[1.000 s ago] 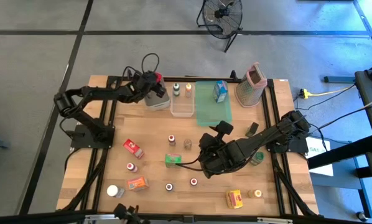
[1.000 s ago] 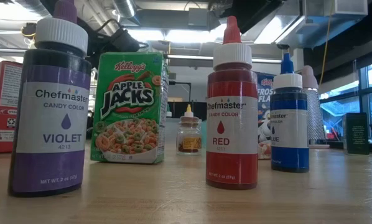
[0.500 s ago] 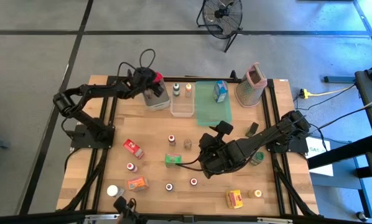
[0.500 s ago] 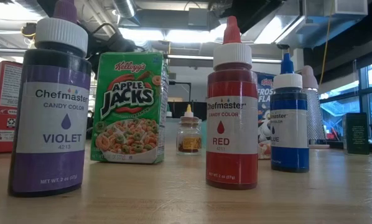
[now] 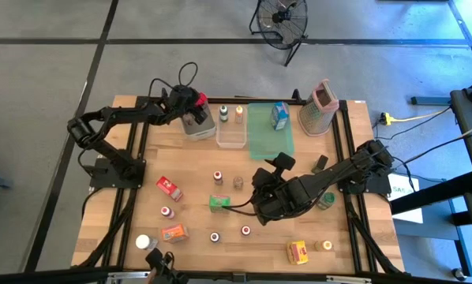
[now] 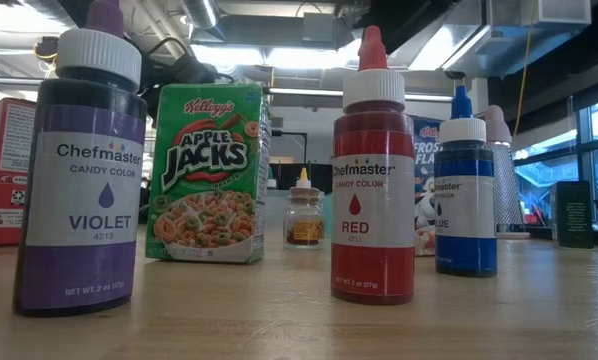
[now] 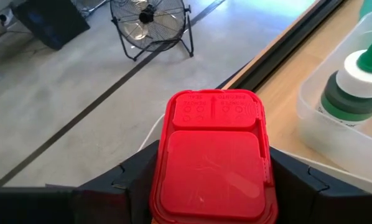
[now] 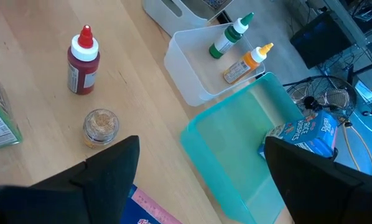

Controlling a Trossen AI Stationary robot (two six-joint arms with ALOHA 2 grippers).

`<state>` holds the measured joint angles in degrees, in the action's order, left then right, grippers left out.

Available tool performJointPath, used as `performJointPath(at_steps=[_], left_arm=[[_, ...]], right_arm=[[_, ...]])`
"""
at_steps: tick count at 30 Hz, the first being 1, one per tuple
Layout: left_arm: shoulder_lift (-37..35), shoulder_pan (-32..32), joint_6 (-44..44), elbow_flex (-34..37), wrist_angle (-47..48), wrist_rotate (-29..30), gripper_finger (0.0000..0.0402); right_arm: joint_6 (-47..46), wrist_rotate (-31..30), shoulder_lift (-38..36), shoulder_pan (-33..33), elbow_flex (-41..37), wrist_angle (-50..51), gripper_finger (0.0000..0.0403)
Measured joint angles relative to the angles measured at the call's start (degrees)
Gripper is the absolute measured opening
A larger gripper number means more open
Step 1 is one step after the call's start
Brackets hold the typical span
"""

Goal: Pick & Place Kitchen Items
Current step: Put the red seasoning can into the gray bin

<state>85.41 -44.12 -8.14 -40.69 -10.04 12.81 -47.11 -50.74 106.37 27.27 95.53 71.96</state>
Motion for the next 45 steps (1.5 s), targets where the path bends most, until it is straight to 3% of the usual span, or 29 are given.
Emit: performJointPath(at_steps=[28,45], left_arm=[[0.19,-2.51,5.71,0.0,0.79,-0.49,0.0235],[8.13,-2.51,7.5,0.0,-2.43,-2.79,0.024]], right_arm=[[0.0,0.48,0.0,0.04,0.0,-0.02,0.0348],[0.0,0.5,0.0,0.02,0.01,-0.02,0.0348]])
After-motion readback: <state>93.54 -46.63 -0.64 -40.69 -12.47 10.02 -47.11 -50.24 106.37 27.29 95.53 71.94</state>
